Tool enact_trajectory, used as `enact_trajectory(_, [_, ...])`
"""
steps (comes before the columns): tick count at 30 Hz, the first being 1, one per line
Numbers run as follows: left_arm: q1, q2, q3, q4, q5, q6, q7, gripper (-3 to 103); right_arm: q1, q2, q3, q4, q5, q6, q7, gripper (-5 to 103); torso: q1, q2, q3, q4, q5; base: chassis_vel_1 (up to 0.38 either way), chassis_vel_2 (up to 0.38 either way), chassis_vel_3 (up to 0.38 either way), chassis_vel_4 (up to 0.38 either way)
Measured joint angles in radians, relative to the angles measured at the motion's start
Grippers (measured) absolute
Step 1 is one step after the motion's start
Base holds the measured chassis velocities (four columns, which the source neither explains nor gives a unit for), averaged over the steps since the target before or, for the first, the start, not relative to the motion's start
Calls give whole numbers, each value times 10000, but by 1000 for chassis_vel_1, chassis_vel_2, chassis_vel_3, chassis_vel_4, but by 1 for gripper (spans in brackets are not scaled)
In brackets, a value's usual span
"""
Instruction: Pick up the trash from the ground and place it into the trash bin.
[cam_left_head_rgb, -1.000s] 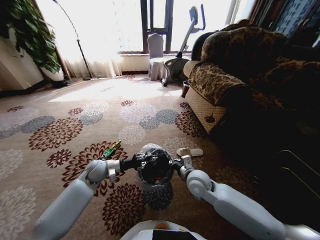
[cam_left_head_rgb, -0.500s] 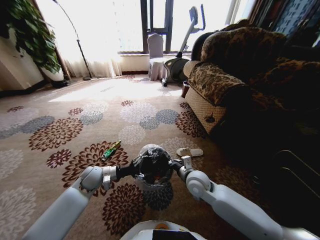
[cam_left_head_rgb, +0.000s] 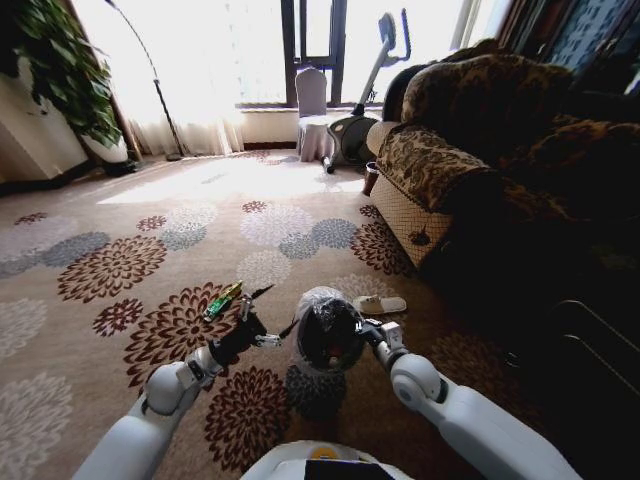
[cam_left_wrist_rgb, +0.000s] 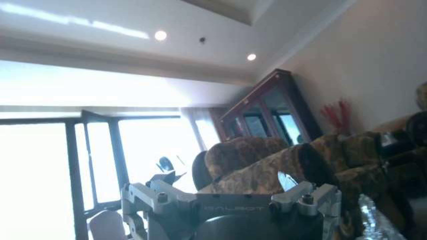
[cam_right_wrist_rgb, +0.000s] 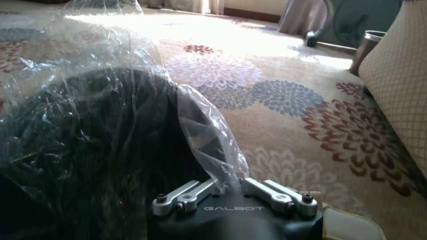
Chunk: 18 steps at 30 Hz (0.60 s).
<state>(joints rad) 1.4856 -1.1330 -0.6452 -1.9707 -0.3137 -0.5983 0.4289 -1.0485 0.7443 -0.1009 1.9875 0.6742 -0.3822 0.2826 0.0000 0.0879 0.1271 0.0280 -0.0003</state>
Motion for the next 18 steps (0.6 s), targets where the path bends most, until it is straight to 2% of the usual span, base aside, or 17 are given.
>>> enact_trajectory(2, [39,-168,-96,29,-48,20,-109,100,-88,-115,91,-3,-179,116,-280,0,0,0,0,1,-2,0,0,0,0])
enact_trajectory(3, [172,-512,-226,51,-116,41,-300,100,-149,-221,234,-107,-354,485,-477,0,0,0,1,1,6,0,0,0,0])
enact_trajectory(4, [282,-660,-238,36,-133,42,-363,100,-114,-181,298,-235,-315,831,-336,0,0,0,1,1,7,0,0,0,0])
enact_trajectory(8, [412,-792,-207,-14,-129,43,-389,100,-42,-115,333,-343,-242,1140,-226,0,0,-1,1,1,4,0,0,0,0])
enact_trajectory(9, [563,-926,-102,-104,-37,31,-393,100,-35,-64,342,-324,-27,1428,-224,0,0,-1,2,6,8,0,0,0,0])
enact_trajectory(12, [598,-1017,-21,-179,44,30,-393,100,-221,97,433,10,628,1456,12,0,0,-1,2,3,7,0,0,0,0])
enact_trajectory(18, [621,-1025,-13,-228,55,38,-418,100,-456,183,783,306,787,1799,99,0,0,0,2,3,6,0,0,0,0])
